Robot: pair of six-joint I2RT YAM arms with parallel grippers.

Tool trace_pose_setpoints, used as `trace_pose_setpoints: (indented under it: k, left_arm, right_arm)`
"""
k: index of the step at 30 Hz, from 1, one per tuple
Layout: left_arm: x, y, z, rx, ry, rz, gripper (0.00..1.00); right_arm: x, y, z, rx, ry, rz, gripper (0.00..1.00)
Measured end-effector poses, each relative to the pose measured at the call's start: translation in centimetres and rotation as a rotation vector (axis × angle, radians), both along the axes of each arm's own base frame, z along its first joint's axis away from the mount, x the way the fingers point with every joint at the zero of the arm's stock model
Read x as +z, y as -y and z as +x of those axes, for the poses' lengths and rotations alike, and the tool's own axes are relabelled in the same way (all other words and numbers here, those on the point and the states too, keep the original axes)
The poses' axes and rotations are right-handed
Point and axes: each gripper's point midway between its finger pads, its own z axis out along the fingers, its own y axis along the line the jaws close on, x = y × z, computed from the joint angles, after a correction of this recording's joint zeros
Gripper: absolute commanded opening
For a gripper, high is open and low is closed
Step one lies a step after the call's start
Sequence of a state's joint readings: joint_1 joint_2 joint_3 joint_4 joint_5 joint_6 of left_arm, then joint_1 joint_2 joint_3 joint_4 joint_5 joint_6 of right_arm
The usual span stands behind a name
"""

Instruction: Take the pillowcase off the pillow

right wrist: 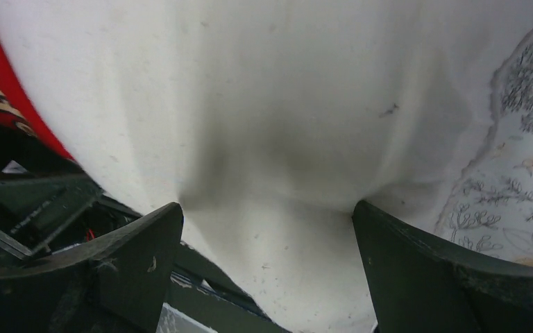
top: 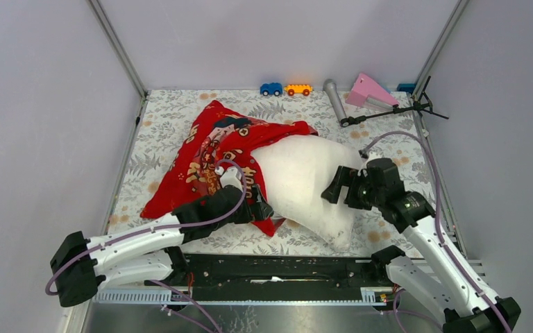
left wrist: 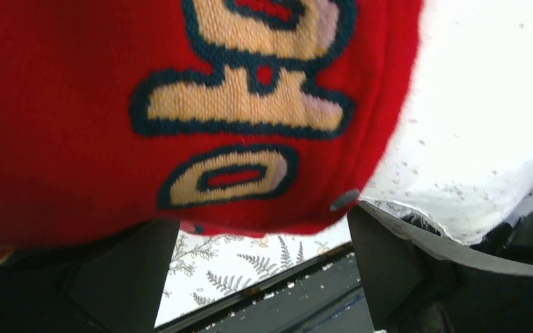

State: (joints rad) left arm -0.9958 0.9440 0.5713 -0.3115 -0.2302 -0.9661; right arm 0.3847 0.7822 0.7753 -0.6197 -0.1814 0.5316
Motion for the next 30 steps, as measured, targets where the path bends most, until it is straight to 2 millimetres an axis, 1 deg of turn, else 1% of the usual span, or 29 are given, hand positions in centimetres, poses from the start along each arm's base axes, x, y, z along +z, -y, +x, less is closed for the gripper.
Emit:
trace_pose_setpoints:
  k: [2, 4, 6, 7, 8, 10, 11, 12, 14, 15, 16, 17, 19, 21, 26, 28, 30]
  left_arm:
    - [-0.7, 0.2, 0.5, 0.013, 0.004, 0.012, 0.94]
    - [-1.3, 0.1, 0.8, 0.029, 0.012, 0.017, 0.87]
    - [-1.9, -0.1, 1.0, 0.043, 0.017, 0.022, 0.74]
    - [-2.1, -0.2, 1.1, 0.05, 0.02, 0.024, 0.68]
    - [-2.3, -0.4, 1.2, 0.058, 0.022, 0.027, 0.6]
    - [-2.7, -1.0, 1.6, 0.083, 0.027, 0.037, 0.45]
    - [-2.9, -1.3, 1.8, 0.096, 0.031, 0.04, 0.39]
    - [-2.9, -1.6, 2.0, 0.111, 0.033, 0.038, 0.33]
    - [-2.8, -2.5, 2.5, 0.14, 0.046, 0.038, 0.22]
    - [-2.7, -3.1, 2.7, 0.158, 0.052, 0.035, 0.15]
    - [-2.7, -3.7, 2.9, 0.177, 0.058, 0.035, 0.11]
    - [-2.6, -4.3, 3.2, 0.198, 0.062, 0.034, 0.09]
    - [-2.6, -5.7, 3.7, 0.239, 0.066, 0.041, 0.04]
    - [-2.7, -7.2, 4.3, 0.29, 0.07, 0.05, 0.01]
    - [-2.4, -11.1, 6.0, 0.418, 0.081, 0.058, 0.0]
    - [-2.0, -12.7, 6.6, 0.471, 0.089, 0.042, 0.0]
    - [-1.5, -13.7, 7.0, 0.51, 0.097, 0.018, 0.0]
  right_arm:
    - [-2.0, -0.2, -1.0, 0.014, -0.047, -0.006, 1.0]
    - [-3.5, -0.2, -1.6, 0.012, -0.08, -0.01, 1.0]
    - [-4.8, -0.2, -2.0, 0.005, -0.098, -0.004, 1.0]
    - [-5.1, -0.2, -2.0, 0.004, -0.099, 0.001, 1.0]
    - [-5.3, -0.3, -2.0, 0.004, -0.099, 0.008, 0.97]
    - [-5.7, -0.6, -1.9, 0.006, -0.096, 0.027, 0.89]
    - [-5.7, -0.8, -1.8, 0.008, -0.093, 0.033, 0.79]
    - [-5.7, -0.9, -1.8, 0.008, -0.092, 0.04, 0.63]
    - [-5.5, -1.2, -1.6, 0.013, -0.083, 0.055, 0.28]
    - [-5.4, -1.2, -1.6, 0.017, -0.08, 0.057, 0.1]
    - [-5.1, -1.3, -1.5, 0.012, -0.074, 0.064, 0.02]
    - [-4.6, -1.3, -1.3, 0.007, -0.064, 0.068, 0.0]
    - [-3.3, -1.1, -0.8, -0.011, -0.035, 0.065, 0.0]
    - [-1.5, -0.7, -0.1, -0.038, 0.007, 0.05, 0.0]
    - [3.6, 0.9, 1.7, -0.132, 0.118, -0.002, 0.0]
    - [5.1, 1.6, 2.2, -0.171, 0.155, -0.019, 0.0]
    - [6.3, 2.4, 2.5, -0.214, 0.182, -0.04, 0.0]
